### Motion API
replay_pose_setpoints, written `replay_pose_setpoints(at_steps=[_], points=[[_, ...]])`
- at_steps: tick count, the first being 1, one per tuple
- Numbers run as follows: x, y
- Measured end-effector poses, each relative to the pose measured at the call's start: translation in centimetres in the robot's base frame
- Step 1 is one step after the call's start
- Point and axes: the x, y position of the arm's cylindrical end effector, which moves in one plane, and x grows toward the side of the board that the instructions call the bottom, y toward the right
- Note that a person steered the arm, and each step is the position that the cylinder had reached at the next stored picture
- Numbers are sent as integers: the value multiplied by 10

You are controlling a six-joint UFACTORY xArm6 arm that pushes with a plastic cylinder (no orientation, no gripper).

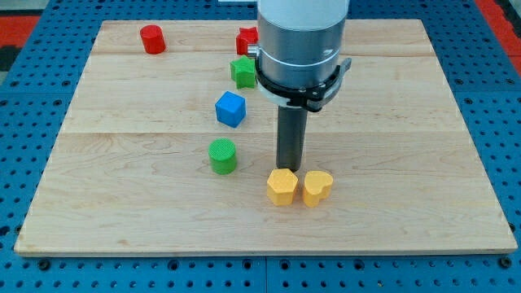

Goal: Move the yellow hexagon below the green circle

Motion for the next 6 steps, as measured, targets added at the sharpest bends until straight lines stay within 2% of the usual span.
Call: replay_pose_setpoints(at_steps=[1, 2, 3, 4, 6], points=[[-2, 7], [-6, 45], [10, 71], [23, 56], [31, -11]])
